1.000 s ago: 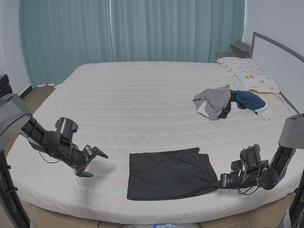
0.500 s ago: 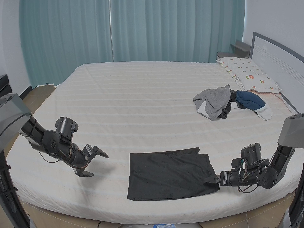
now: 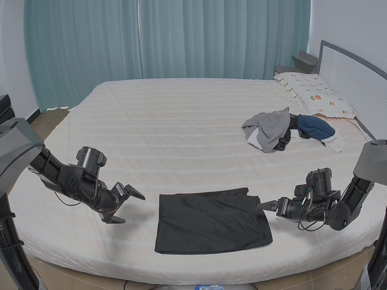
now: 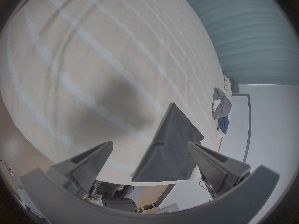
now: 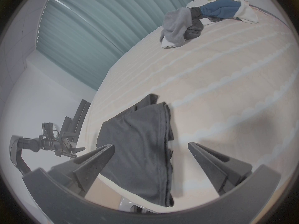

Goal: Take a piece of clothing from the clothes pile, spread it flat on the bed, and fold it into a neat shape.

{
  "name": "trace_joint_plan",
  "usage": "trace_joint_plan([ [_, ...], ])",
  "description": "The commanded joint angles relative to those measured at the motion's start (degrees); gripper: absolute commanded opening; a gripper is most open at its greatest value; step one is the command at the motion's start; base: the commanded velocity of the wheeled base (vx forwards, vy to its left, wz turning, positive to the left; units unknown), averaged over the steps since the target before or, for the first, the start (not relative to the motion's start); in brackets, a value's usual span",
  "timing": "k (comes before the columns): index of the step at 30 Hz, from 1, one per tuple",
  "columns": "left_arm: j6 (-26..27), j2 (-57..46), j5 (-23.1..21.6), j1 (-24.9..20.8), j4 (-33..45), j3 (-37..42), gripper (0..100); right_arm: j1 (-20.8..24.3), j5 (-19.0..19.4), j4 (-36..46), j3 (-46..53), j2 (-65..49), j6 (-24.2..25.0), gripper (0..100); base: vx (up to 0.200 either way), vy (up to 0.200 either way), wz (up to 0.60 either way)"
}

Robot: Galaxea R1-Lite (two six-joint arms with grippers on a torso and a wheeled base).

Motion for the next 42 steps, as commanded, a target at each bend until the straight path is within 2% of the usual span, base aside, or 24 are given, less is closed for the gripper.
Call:
trace_joint_plan([
  [1, 0.29, 0.58, 0.00, -0.08, -0.06, -1.91, 100, 0.27, -0.03, 0.28, -2.42, 2.29, 1.25, 100, 0.000, 0.000, 0.00],
  [5, 0.55, 2.34, 0.96, -0.17, -0.06, -4.81, 100, 0.97, -0.12, 0.46, -5.33, 4.31, 2.92, 100, 0.000, 0.000, 0.00],
  [9, 0.64, 4.36, 3.42, -2.10, -0.15, -6.39, 100, 1.68, -0.21, 0.55, -7.61, 5.81, 4.24, 100, 0.000, 0.000, 0.00],
  [10, 1.70, 6.73, 8.79, -4.04, -0.15, -8.33, 100, 2.64, -0.38, 0.63, -9.63, 7.65, 5.30, 100, 0.000, 0.000, 0.00],
  [12, 4.16, 9.02, 12.48, -5.62, -0.15, -9.82, 100, 2.91, -0.91, 0.72, -11.21, 9.06, 5.30, 100, 0.000, 0.000, 0.00],
  [15, 5.56, 11.65, 15.47, -7.29, -0.15, -12.55, 100, 3.08, -1.17, 0.81, -13.24, 10.64, 5.38, 100, 0.000, 0.000, 0.00],
  [28, 5.39, 18.51, 18.80, -10.19, 0.11, -21.25, 100, 3.17, -1.17, 0.72, -17.01, 13.28, 6.44, 100, 0.000, 0.000, 0.00],
  [32, 3.72, 19.39, 20.12, -10.19, -0.06, -22.65, 100, 3.52, -1.17, 0.72, -17.72, 13.45, 6.61, 100, 0.000, 0.000, 0.00],
  [33, 3.01, 19.56, 20.39, -10.19, -0.06, -23.01, 0, 3.52, -1.17, 0.72, -17.98, 13.63, 6.61, 100, 0.000, 0.000, 0.00],
  [38, 0.47, 19.56, 21.88, -10.10, -0.06, -23.44, 0, 3.61, -1.26, 0.72, -19.04, 14.68, 6.61, 100, 0.000, 0.000, 0.00],
  [42, 0.38, 19.48, 23.38, -10.01, 0.11, -23.36, 0, 3.96, -1.26, 0.72, -19.39, 15.12, 6.61, 100, 0.000, 0.000, 0.00],
])
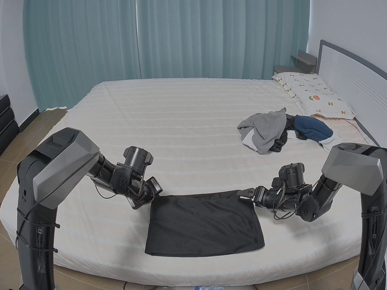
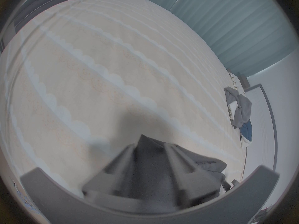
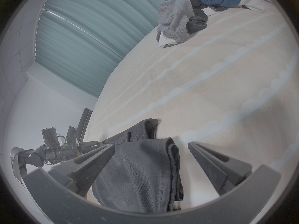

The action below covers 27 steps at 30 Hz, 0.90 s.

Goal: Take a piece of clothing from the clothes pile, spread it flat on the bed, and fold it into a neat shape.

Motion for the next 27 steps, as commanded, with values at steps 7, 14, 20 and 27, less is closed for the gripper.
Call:
trace_joint_plan([
  [7, -0.29, 0.04, 2.69, 0.46, 0.03, 0.32, 0, 1.06, 0.03, 0.54, -2.77, 1.78, -0.10, 0, 0.000, 0.000, 0.00],
  [14, -0.29, 0.13, 2.69, 0.28, 0.03, 0.32, 0, 1.14, -0.15, 2.83, -3.30, 1.07, -0.02, 0, 0.000, 0.000, 0.00],
  [20, -0.29, 0.04, 2.77, 0.28, 0.03, 0.49, 0, 0.97, -2.43, 3.09, -3.56, 0.46, -0.19, 0, 0.000, 0.000, 0.00],
  [27, -0.20, -0.05, 2.77, 0.28, 0.11, 0.75, 0, 0.62, -3.49, 2.92, -3.65, -1.48, -0.46, 0, 0.000, 0.000, 0.00],
])
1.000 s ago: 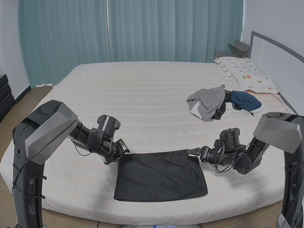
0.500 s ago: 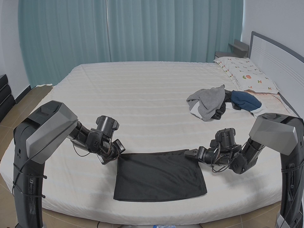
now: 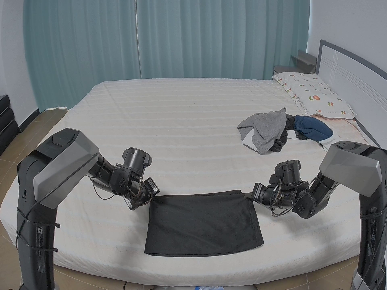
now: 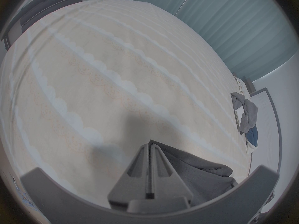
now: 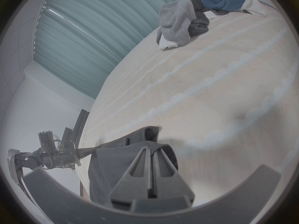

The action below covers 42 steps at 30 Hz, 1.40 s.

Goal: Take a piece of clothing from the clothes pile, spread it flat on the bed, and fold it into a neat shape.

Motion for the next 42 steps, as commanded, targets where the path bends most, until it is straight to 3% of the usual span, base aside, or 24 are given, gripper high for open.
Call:
trace_joint_plan([
  [1, 0.00, -0.18, -0.01, -0.02, 0.09, 0.15, 0, -0.02, -0.04, -0.16, -0.17, -1.44, -0.19, 0, 0.000, 0.000, 0.00],
  [24, 0.08, 0.08, 0.08, -0.02, 0.00, 0.15, 0, -0.19, -0.12, 0.19, -5.62, 3.22, -1.33, 0, 0.000, 0.000, 0.00],
  [25, 0.08, 0.08, 0.08, -0.02, 0.00, 0.15, 0, -0.19, -0.12, 0.19, -5.62, 3.22, -1.33, 100, 0.000, 0.000, 0.00],
  [33, 0.00, 0.26, 1.49, -0.11, -0.08, 0.15, 0, -0.46, -0.12, 0.28, -3.25, 0.75, -1.16, 100, 0.000, 0.000, 0.00],
  [42, -0.09, 0.17, 1.31, -0.02, 0.00, 0.15, 0, 0.07, 3.66, -0.95, 19.51, -10.85, -1.33, 100, 0.000, 0.000, 0.00],
])
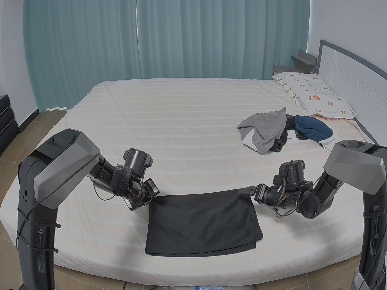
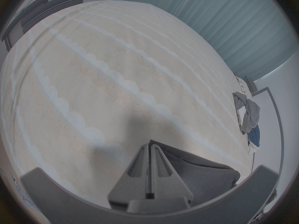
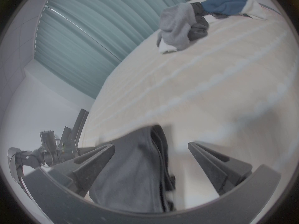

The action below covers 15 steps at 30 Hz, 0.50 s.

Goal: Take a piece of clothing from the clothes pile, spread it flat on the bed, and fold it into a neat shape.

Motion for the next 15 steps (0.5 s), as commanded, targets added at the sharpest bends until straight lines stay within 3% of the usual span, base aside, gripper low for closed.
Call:
trace_joint_plan([
  [1, -0.09, -0.03, -0.03, 0.02, 0.03, 0.01, 0, 1.47, 2.96, -1.84, 15.06, -8.40, -0.08, 100, 0.000, 0.000, 0.00],
  [9, 0.00, -0.03, -0.12, 0.02, 0.12, 0.01, 0, 2.79, 3.13, -8.79, 21.56, -7.87, 0.71, 100, 0.000, 0.000, 0.00],
  [10, 0.00, -0.03, -0.12, 0.02, 0.12, 0.01, 0, 2.79, 3.13, -8.70, 21.74, -7.78, 0.71, 0, 0.000, 0.000, 0.00],
  [15, 0.00, -0.03, -0.12, 0.02, 0.03, -0.08, 0, 3.05, 2.78, -8.35, 23.06, -7.70, 0.45, 0, 0.000, 0.000, 0.00],
])
